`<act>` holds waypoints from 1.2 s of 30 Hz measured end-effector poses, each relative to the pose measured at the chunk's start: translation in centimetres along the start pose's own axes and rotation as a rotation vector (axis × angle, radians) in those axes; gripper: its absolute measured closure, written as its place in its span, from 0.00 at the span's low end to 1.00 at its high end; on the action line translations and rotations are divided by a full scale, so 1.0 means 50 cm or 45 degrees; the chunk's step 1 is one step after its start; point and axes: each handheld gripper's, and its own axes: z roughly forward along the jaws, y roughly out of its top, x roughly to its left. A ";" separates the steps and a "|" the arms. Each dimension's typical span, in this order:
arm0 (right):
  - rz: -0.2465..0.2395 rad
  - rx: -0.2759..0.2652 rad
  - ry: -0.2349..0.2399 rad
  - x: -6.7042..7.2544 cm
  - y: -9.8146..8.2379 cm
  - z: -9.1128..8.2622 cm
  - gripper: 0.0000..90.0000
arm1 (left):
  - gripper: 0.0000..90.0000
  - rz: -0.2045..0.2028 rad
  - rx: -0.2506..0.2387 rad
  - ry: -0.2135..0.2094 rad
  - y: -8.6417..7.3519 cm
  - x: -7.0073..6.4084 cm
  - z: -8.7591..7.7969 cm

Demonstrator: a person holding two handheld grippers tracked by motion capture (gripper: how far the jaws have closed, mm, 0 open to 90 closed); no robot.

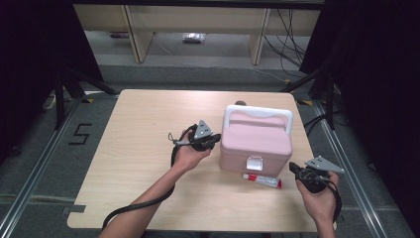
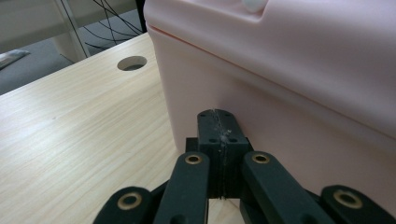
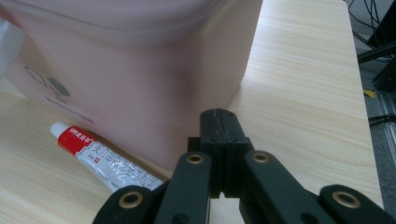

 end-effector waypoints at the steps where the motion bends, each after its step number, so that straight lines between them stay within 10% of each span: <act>1: 0.053 0.021 0.007 0.005 -0.001 -0.001 1.00 | 1.00 0.001 -0.003 -0.003 0.000 -0.002 0.002; 25: -0.010 0.001 -0.026 -0.022 0.012 -0.004 1.00 | 0.94 -0.024 -0.063 0.011 -0.005 -0.001 -0.018; 36: 0.039 -0.024 -0.038 -0.027 0.014 -0.020 0.96 | 0.58 -0.242 -0.265 0.033 0.044 0.041 -0.113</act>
